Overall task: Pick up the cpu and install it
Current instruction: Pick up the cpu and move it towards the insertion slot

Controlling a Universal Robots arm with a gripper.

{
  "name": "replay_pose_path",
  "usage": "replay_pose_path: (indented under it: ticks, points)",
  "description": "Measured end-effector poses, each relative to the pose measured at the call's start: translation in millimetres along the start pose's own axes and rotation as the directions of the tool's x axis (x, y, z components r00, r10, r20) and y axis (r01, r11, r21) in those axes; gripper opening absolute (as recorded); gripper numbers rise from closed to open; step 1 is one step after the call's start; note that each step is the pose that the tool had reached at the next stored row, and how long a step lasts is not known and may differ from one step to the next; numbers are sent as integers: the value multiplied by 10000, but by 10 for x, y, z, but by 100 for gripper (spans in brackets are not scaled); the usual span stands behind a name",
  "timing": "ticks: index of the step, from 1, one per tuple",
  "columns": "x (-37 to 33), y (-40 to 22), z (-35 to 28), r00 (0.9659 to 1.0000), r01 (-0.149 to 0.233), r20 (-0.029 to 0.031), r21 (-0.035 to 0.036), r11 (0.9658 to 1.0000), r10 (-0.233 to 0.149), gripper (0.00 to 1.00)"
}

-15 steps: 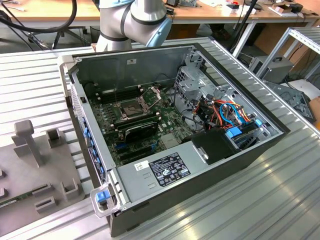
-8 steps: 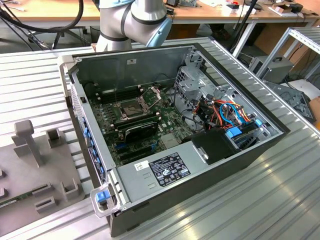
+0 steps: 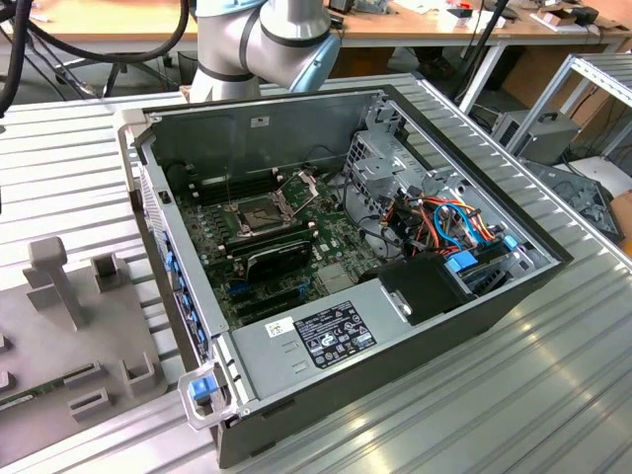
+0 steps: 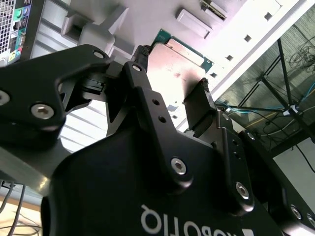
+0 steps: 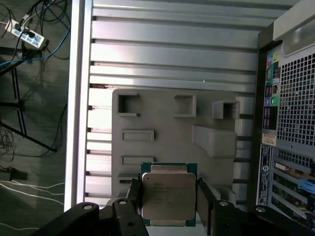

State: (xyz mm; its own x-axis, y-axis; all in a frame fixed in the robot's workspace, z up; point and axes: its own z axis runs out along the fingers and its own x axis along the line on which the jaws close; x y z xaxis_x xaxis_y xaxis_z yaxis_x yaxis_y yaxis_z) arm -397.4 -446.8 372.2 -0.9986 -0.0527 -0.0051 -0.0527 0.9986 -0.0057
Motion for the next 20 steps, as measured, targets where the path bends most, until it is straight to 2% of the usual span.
replay_pose_path:
  ticks: [9, 11, 13, 20]
  points:
    - [-163, -8, 1, 10000, -1, 0, 0, 10000, 1, 55]
    - [-234, -12, 1, 10000, 0, 0, 0, 10000, 0, 55]
    - [-275, -14, 1, 10000, 0, 0, 0, 10000, 0, 55]
    - [-286, -15, 2, 10000, 0, 1, -1, 10000, 0, 55]
